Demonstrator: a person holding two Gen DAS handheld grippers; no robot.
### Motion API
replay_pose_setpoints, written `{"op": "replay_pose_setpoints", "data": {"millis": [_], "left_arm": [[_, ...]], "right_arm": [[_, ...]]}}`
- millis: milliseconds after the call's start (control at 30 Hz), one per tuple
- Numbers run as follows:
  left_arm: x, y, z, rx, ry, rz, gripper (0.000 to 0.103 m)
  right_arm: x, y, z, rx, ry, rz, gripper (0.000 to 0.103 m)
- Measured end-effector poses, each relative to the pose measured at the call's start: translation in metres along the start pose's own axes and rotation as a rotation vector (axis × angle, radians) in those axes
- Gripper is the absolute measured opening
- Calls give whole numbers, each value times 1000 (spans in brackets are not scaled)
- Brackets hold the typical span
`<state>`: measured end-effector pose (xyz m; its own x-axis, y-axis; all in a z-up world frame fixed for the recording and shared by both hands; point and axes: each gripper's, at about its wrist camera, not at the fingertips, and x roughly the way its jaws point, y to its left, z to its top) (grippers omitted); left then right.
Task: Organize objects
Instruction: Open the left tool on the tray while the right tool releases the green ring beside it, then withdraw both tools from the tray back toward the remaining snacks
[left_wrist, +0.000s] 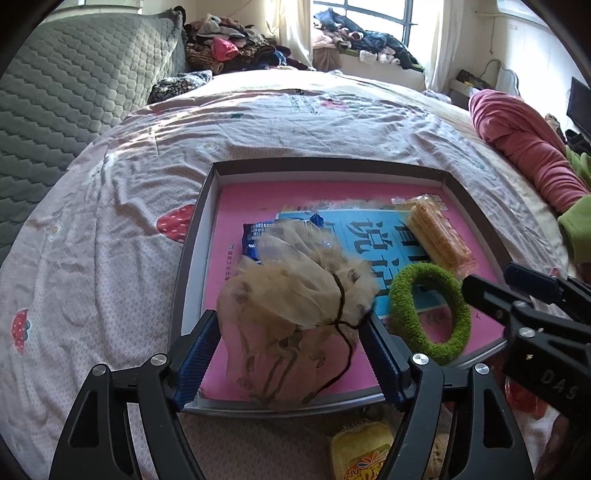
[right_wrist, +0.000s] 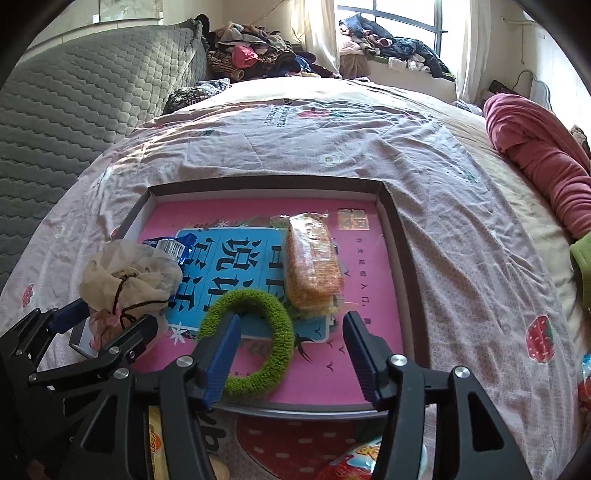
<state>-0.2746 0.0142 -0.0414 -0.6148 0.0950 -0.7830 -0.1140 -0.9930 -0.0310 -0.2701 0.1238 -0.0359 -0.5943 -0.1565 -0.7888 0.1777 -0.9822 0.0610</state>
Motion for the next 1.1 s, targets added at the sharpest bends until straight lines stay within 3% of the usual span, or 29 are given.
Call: {"op": "replay_pose_setpoints", "data": {"millis": [333, 567, 833, 1100], "left_arm": [[-9, -3, 6, 7, -9, 19, 84], [-19, -5, 5, 10, -7, 8, 103], [-40, -5, 3, -1, -29, 1, 103], [-80, 0, 6, -7, -75, 5, 103]], "right_arm": [[-15, -6, 2, 9, -18, 16, 57], [-24, -8, 3, 17, -27, 20, 57], [-39, -9, 3, 22, -32, 28, 61], [-80, -5, 5, 14, -75, 49, 68]]}}
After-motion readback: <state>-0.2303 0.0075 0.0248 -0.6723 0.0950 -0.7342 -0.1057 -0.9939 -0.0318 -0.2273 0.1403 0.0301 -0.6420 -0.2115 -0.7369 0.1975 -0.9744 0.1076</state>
